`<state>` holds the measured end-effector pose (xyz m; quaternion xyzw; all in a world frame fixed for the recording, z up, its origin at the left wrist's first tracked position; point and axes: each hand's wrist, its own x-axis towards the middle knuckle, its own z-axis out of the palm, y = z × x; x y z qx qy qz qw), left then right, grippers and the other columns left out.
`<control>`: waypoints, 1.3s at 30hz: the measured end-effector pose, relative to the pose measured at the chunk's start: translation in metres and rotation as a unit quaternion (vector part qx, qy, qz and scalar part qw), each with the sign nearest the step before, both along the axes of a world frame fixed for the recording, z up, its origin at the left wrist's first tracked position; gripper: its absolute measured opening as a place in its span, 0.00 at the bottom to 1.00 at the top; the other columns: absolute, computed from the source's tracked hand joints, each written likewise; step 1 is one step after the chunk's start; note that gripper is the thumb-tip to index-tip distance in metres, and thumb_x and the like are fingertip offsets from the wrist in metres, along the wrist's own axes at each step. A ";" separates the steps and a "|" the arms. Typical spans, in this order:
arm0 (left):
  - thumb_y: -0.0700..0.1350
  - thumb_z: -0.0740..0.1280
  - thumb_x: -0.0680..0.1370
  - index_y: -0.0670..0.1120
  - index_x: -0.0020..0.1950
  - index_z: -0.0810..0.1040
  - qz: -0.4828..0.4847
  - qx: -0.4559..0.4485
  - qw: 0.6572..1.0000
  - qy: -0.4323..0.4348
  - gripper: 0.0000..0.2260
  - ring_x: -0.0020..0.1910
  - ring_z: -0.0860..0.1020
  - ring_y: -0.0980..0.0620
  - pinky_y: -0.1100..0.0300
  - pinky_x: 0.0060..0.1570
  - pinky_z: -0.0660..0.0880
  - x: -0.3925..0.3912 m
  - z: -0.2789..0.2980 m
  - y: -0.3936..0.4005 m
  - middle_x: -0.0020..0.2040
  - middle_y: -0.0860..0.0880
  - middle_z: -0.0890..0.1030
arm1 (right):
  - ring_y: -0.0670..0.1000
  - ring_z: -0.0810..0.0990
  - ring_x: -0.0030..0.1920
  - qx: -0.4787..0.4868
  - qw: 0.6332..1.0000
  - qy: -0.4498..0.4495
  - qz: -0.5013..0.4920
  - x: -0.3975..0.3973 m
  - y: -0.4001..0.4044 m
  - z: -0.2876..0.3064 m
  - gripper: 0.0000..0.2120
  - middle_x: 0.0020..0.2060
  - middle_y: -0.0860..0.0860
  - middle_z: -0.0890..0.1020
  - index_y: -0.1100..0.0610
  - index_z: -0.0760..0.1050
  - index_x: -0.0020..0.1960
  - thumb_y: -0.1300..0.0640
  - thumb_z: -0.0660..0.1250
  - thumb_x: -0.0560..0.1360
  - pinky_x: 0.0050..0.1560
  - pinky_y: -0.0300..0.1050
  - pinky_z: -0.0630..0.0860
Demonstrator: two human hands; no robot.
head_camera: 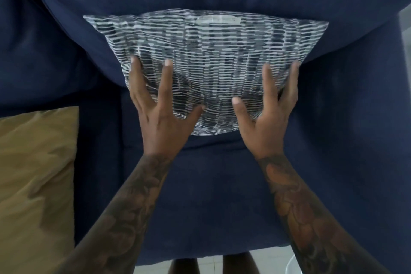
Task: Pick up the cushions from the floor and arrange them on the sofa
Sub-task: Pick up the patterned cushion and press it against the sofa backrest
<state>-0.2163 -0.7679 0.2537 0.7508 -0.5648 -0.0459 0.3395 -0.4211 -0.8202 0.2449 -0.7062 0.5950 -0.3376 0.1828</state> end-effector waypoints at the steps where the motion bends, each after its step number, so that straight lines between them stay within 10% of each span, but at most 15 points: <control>1: 0.58 0.79 0.74 0.47 0.82 0.62 0.001 0.012 1.000 -0.010 0.43 0.83 0.49 0.32 0.31 0.76 0.56 0.002 -0.002 -0.004 0.80 0.26 0.51 | 0.65 0.50 0.85 -0.002 1.000 0.011 0.014 0.003 -0.006 0.001 0.37 0.84 0.68 0.50 0.54 0.64 0.84 0.43 0.73 0.81 0.81 0.69 0.58; 11: 0.67 0.76 0.73 0.48 0.86 0.57 0.017 0.063 0.998 -0.016 0.50 0.83 0.47 0.31 0.40 0.82 0.45 0.018 -0.013 -0.036 0.83 0.31 0.48 | 0.71 0.53 0.83 0.008 0.997 0.077 0.016 0.035 -0.051 -0.002 0.33 0.83 0.68 0.55 0.55 0.69 0.82 0.46 0.72 0.81 0.83 0.65 0.56; 17: 0.71 0.75 0.71 0.54 0.85 0.58 0.057 0.083 0.994 0.034 0.49 0.83 0.46 0.30 0.23 0.73 0.50 0.010 -0.013 -0.007 0.85 0.39 0.47 | 0.69 0.52 0.84 -0.021 0.999 0.037 0.007 0.008 -0.019 -0.018 0.36 0.83 0.70 0.54 0.54 0.66 0.83 0.41 0.72 0.81 0.82 0.68 0.56; 21: 0.68 0.77 0.72 0.49 0.86 0.57 0.075 0.071 0.991 0.090 0.51 0.83 0.45 0.34 0.22 0.70 0.59 0.010 -0.019 0.027 0.84 0.38 0.43 | 0.64 0.45 0.86 0.051 0.998 -0.042 -0.022 -0.009 0.014 -0.032 0.45 0.84 0.68 0.41 0.49 0.56 0.86 0.38 0.75 0.78 0.84 0.50 0.54; 26: 0.59 0.78 0.76 0.48 0.84 0.60 0.042 0.078 0.993 0.082 0.44 0.84 0.45 0.34 0.26 0.72 0.60 0.001 -0.033 0.057 0.83 0.35 0.43 | 0.62 0.45 0.86 0.047 0.999 -0.003 0.005 -0.008 0.027 -0.042 0.40 0.84 0.67 0.44 0.47 0.58 0.85 0.40 0.73 0.80 0.81 0.68 0.59; 34: 0.54 0.79 0.74 0.58 0.86 0.55 0.052 0.154 0.983 0.085 0.46 0.83 0.43 0.34 0.29 0.75 0.59 0.003 -0.055 0.029 0.84 0.37 0.38 | 0.65 0.42 0.86 0.126 0.992 -0.025 -0.007 0.013 -0.006 -0.046 0.36 0.83 0.67 0.38 0.45 0.63 0.84 0.48 0.74 0.80 0.79 0.63 0.66; 39: 0.49 0.81 0.72 0.60 0.85 0.54 0.057 0.158 0.973 0.158 0.49 0.83 0.49 0.43 0.40 0.73 0.70 0.005 -0.050 0.018 0.84 0.41 0.38 | 0.51 0.42 0.84 0.184 0.979 -0.087 0.000 0.020 -0.015 -0.043 0.38 0.84 0.64 0.40 0.44 0.62 0.84 0.48 0.75 0.79 0.78 0.27 0.44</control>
